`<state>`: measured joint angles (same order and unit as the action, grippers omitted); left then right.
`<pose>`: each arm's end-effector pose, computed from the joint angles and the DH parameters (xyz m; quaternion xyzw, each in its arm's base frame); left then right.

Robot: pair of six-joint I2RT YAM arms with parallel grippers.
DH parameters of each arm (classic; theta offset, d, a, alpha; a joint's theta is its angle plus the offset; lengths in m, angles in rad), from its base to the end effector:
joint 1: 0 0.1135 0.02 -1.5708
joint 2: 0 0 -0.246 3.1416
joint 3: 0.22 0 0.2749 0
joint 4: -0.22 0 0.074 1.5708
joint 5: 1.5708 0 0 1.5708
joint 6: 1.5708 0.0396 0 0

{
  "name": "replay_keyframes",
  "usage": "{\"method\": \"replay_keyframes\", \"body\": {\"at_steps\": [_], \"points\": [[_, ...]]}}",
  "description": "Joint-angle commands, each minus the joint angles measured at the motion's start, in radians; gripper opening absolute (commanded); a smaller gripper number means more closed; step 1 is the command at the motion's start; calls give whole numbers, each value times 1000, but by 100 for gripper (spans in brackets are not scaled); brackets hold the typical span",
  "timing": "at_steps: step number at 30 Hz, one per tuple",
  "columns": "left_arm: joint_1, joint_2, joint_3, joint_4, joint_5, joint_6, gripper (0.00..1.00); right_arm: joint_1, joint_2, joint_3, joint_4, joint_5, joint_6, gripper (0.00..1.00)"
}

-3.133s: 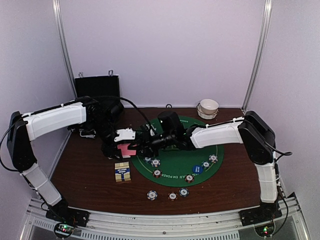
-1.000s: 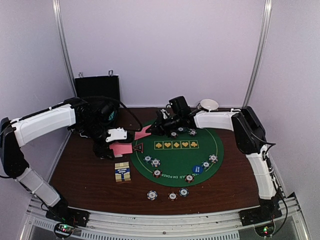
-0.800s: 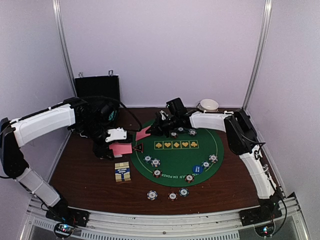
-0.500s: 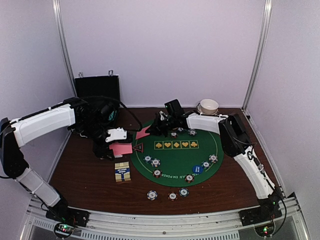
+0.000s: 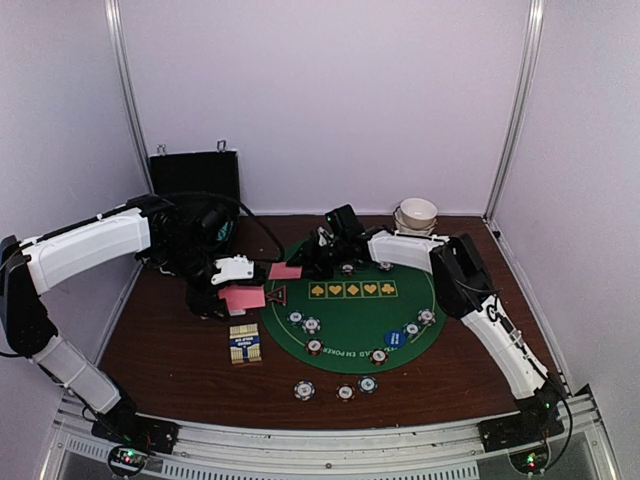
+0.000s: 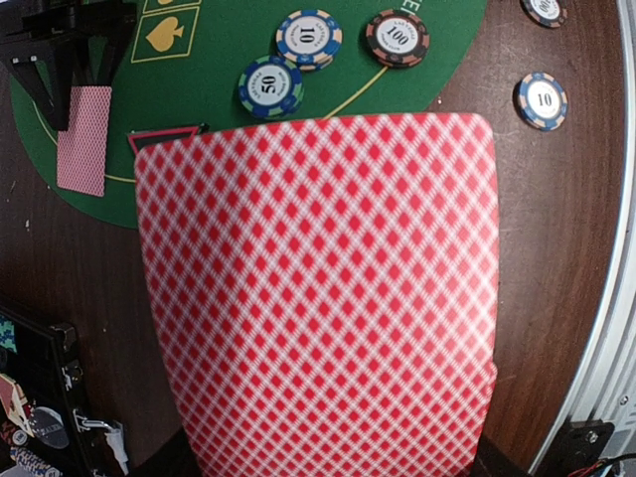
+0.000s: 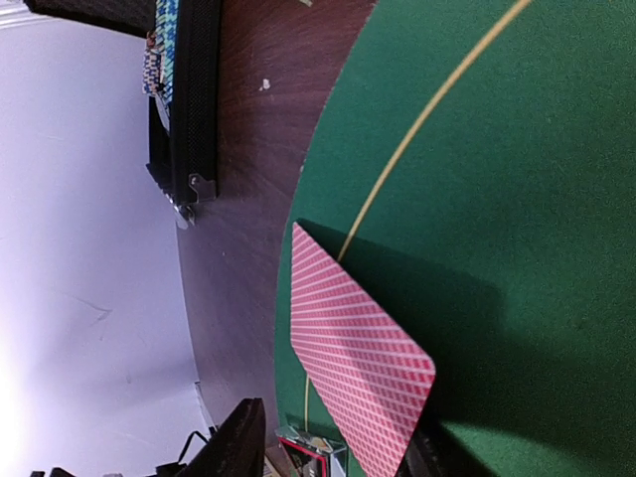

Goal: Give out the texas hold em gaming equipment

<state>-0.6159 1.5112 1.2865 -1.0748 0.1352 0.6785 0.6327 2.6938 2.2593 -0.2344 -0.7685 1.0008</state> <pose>0.2504 -0.1838 0.2487 0.6033 0.7831 -0.0627 0.1370 0.4601 0.3715 0.0980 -0.0079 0.8502 0.5255 0.0307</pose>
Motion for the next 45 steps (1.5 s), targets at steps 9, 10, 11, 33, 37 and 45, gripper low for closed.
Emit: {"method": "replay_keyframes", "body": {"at_steps": [9,10,11,33,37,45], "points": [[7,-14,11,1,22,-14,0,20,-158,-60,-288,122,-226,58],[7,-14,12,2,21,-15,0,23,-168,-78,-275,111,-225,58],[7,-14,13,2,21,-13,0,25,-181,-100,-259,99,-223,58],[7,1,45,2,34,-32,0,200,-656,-826,478,-34,153,71],[7,2,47,2,36,-32,0,229,-654,-841,531,-41,185,71],[7,3,50,1,37,-33,0,236,-671,-873,538,-44,195,70]]}}
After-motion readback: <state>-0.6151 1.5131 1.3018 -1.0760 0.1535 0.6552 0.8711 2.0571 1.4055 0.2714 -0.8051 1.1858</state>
